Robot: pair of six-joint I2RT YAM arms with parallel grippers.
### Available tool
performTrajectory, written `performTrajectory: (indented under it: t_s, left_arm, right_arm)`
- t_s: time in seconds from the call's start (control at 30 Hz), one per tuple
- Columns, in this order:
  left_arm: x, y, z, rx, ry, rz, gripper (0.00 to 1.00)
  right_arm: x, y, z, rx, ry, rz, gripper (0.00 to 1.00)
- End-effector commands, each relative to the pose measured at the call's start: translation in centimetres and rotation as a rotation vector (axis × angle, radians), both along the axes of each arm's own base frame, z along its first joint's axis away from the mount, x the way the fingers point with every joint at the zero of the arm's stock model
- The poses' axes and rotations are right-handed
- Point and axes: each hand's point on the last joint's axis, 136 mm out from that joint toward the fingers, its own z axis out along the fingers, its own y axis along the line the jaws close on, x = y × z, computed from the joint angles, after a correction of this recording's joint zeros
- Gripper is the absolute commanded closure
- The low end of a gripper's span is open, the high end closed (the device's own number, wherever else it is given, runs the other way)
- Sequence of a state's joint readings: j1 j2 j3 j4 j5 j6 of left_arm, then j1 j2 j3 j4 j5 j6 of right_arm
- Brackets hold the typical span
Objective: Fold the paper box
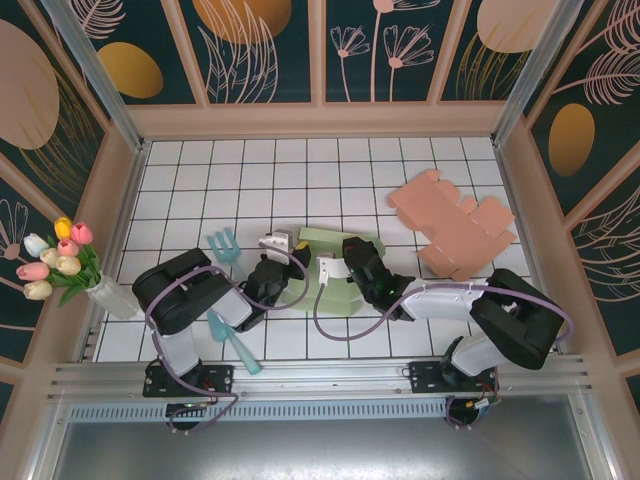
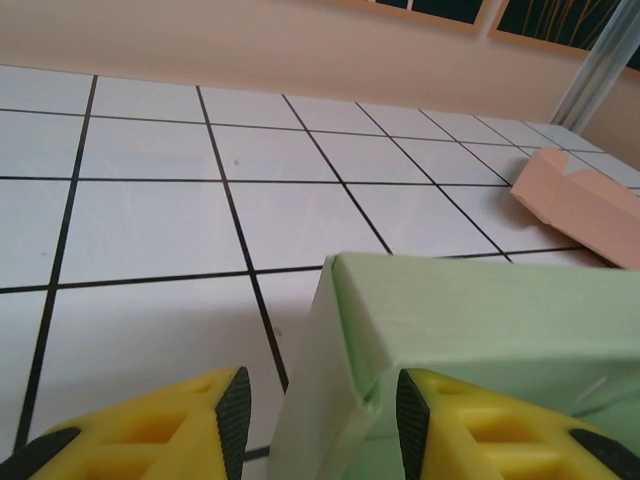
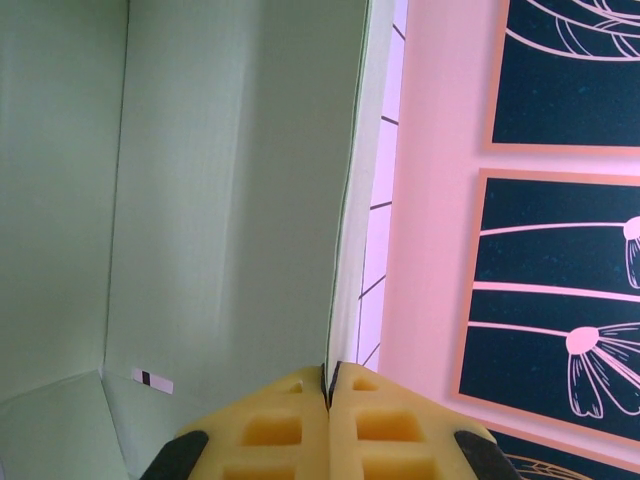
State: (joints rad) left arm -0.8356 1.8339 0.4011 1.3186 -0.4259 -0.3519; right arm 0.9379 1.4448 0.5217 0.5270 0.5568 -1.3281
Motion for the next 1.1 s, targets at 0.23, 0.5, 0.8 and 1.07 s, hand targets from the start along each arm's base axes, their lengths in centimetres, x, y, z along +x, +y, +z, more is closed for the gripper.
performTrajectory:
  t_s: [0.23,0.5,0.8,1.07]
  left_arm:
    - [2.1,-0.2,-0.6,0.036,0.001,0.078,0.86]
    - [1.6,0.2,-1.0,0.073,-0.003,0.078,0.97]
    - [1.2,1.5,-1.1,0.089,-0.003,0.117,0.99]
    - [0.7,2.5,-0.5,0.083,-0.005,0.145,1.0]
  right_arm:
    - [-0.7,-0.6,-2.8,-0.073,0.088,-0.01,1.0]
    - [-0.7,1.1,-1.4,0.041,0.133,-0.03,0.85]
    - [-1.1,3.0,5.1,0.405,0.244,-0.101,0.61]
    - [-1.0,0.7,14.8,1.112,0.312,-0.37,0.55]
